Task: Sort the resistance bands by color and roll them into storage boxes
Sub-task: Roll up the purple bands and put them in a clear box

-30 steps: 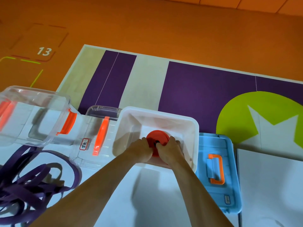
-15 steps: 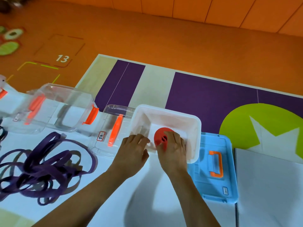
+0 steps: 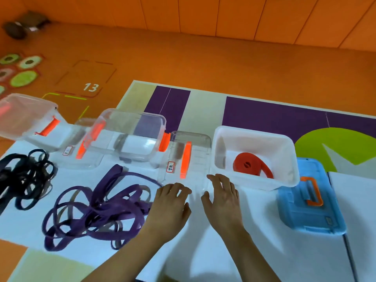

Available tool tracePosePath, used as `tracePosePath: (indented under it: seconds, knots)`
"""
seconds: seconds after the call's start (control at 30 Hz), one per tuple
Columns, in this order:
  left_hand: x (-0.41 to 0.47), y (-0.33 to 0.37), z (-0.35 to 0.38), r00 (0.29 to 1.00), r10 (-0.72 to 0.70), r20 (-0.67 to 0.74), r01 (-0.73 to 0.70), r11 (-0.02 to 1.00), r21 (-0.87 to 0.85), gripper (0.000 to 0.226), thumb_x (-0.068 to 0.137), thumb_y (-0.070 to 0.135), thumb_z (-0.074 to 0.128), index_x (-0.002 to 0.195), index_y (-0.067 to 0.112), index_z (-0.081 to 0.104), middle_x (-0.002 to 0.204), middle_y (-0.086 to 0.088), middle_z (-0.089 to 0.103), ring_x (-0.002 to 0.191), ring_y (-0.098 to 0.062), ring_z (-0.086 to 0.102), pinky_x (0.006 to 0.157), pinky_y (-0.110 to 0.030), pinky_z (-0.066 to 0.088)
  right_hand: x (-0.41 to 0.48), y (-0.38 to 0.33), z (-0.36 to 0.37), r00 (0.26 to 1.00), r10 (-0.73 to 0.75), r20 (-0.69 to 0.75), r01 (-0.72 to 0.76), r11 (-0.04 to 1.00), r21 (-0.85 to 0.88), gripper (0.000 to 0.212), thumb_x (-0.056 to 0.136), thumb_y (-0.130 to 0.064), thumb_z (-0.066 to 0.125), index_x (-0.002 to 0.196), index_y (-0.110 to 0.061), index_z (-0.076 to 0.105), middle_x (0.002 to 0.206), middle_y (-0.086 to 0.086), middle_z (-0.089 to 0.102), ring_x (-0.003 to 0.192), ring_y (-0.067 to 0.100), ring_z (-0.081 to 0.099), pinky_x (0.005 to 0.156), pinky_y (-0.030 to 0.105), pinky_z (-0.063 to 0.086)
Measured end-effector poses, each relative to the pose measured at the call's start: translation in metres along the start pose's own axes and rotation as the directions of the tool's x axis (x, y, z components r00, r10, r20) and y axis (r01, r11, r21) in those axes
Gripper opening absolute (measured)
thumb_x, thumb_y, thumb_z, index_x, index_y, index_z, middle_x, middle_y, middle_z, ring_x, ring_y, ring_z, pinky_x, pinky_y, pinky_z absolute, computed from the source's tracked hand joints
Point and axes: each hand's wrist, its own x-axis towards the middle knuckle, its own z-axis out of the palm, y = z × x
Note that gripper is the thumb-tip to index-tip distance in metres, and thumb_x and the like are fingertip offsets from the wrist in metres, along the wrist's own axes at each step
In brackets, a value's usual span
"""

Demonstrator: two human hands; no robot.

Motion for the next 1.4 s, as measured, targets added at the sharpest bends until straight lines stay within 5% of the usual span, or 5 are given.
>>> tracePosePath:
  seconds: [0.2, 0.5, 0.93, 1.23, 1.4]
  knots:
    - [-0.073, -0.095, -0.016, 0.995, 0.085, 0.053, -0.088, 0.993, 0.074, 0.037, 0.08, 0.03, 0.047, 0.11, 0.024, 0.068, 0.104, 0.004, 0.067, 0.093, -0.024, 0.065, 0.08, -0.037, 0.053, -0.033, -0.081, 0.06, 0.995, 0.095, -0.023, -0.094, 0.994, 0.061, 0.047, 0.093, -0.02, 0.063, 0.139, -0.024, 0.055, 0.141, 0.0, 0.052, 0.13, 0.024, 0.05, 0.113, 0.038, 0.036]
    - [-0.168, -0.197, -0.037, 0.996, 0.006, 0.089, -0.009, 0.999, 0.038, 0.035, 0.075, 0.025, 0.072, 0.109, 0.023, 0.064, 0.105, 0.001, 0.064, 0.089, -0.025, 0.064, 0.078, -0.04, 0.056, -0.099, -0.166, 0.127, 0.981, 0.123, 0.148, -0.127, 0.992, 0.021, 0.046, 0.094, -0.026, 0.058, 0.139, -0.026, 0.054, 0.136, -0.003, 0.053, 0.125, 0.023, 0.05, 0.112, 0.031, 0.028]
    - [-0.201, -0.242, -0.008, 0.834, -0.318, 0.451, 0.215, 0.94, 0.264, 0.062, 0.095, 0.031, 0.057, 0.152, 0.026, 0.034, 0.165, -0.013, 0.017, 0.143, -0.038, 0.033, 0.117, -0.048, 0.032, -0.065, -0.174, 0.167, 0.902, 0.136, 0.41, -0.087, 0.987, -0.135, 0.068, 0.097, -0.028, 0.062, 0.156, -0.023, 0.031, 0.146, 0.008, 0.05, 0.134, 0.034, 0.049, 0.11, 0.044, 0.039]
    - [-0.214, -0.253, -0.029, 0.892, -0.406, 0.201, 0.413, 0.911, 0.009, 0.028, 0.098, 0.023, 0.059, 0.126, 0.021, 0.057, 0.122, -0.011, 0.054, 0.098, -0.036, 0.066, 0.082, -0.048, 0.059, -0.072, -0.189, 0.115, 0.958, 0.21, 0.197, -0.272, 0.886, 0.375, 0.012, 0.098, -0.029, 0.061, 0.108, -0.024, 0.062, 0.084, -0.005, 0.066, 0.076, 0.017, 0.063, 0.058, 0.009, 0.041]
    - [-0.199, -0.237, -0.058, 0.971, -0.239, 0.023, 0.238, 0.944, -0.231, 0.013, 0.098, 0.015, 0.061, 0.11, 0.011, 0.059, 0.123, -0.009, 0.052, 0.087, -0.025, 0.065, 0.076, -0.037, 0.059, -0.065, -0.196, 0.071, 0.942, 0.336, 0.02, -0.306, 0.832, 0.463, 0.012, 0.094, -0.031, 0.063, 0.105, -0.029, 0.057, 0.075, 0.007, 0.065, 0.07, 0.025, 0.065, 0.075, 0.045, 0.059]
